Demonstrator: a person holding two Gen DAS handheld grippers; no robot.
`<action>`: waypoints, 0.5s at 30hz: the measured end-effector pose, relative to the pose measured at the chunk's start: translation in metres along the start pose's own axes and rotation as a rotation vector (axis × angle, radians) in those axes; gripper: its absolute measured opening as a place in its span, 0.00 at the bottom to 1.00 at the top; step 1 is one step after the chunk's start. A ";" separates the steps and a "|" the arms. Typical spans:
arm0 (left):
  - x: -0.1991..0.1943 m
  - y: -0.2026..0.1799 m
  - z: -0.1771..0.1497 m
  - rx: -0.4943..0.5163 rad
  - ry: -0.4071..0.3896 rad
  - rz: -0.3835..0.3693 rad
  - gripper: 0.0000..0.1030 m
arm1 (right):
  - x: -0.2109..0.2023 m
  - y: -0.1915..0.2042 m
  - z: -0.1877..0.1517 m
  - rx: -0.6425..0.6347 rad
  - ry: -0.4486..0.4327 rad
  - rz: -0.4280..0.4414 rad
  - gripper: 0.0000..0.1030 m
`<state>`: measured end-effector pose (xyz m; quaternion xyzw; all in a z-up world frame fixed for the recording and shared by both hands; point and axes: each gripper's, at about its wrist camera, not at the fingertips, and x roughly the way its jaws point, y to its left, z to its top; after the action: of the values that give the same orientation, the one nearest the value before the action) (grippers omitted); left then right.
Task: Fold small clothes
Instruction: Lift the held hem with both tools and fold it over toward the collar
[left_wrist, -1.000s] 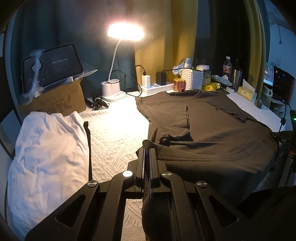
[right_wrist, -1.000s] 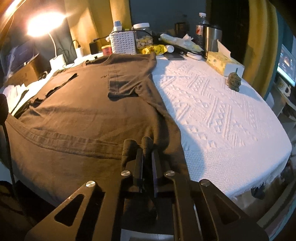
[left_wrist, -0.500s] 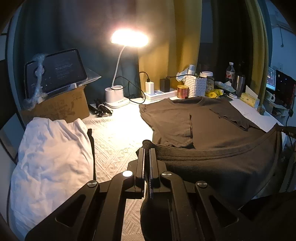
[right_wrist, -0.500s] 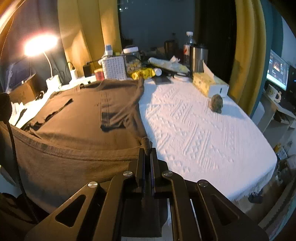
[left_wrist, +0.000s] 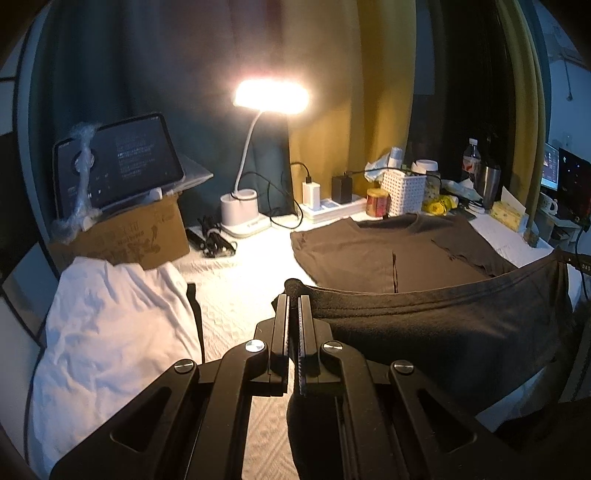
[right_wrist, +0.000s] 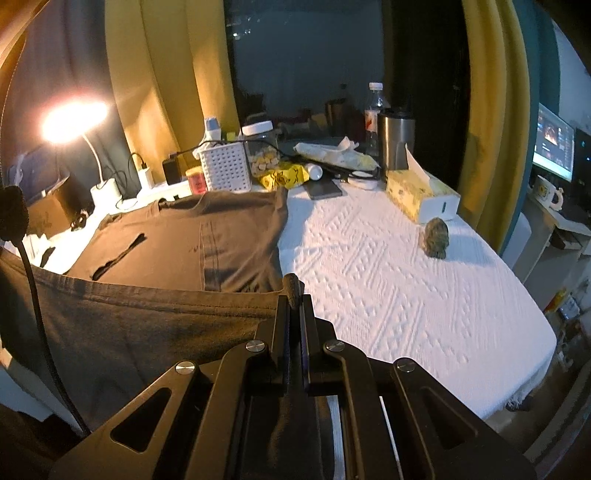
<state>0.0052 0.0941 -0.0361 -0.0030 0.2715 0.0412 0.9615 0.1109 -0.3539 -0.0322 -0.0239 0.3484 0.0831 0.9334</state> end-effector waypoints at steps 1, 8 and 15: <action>0.001 0.000 0.003 0.001 -0.004 0.001 0.02 | 0.001 0.000 0.004 0.000 -0.006 0.002 0.05; 0.012 -0.001 0.021 0.012 -0.022 0.008 0.02 | 0.012 -0.001 0.027 0.009 -0.049 0.016 0.05; 0.023 0.002 0.035 0.010 -0.039 0.023 0.02 | 0.023 0.000 0.050 0.018 -0.087 0.021 0.05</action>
<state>0.0429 0.0990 -0.0183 0.0057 0.2530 0.0512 0.9661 0.1603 -0.3454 -0.0097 -0.0080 0.3086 0.0909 0.9468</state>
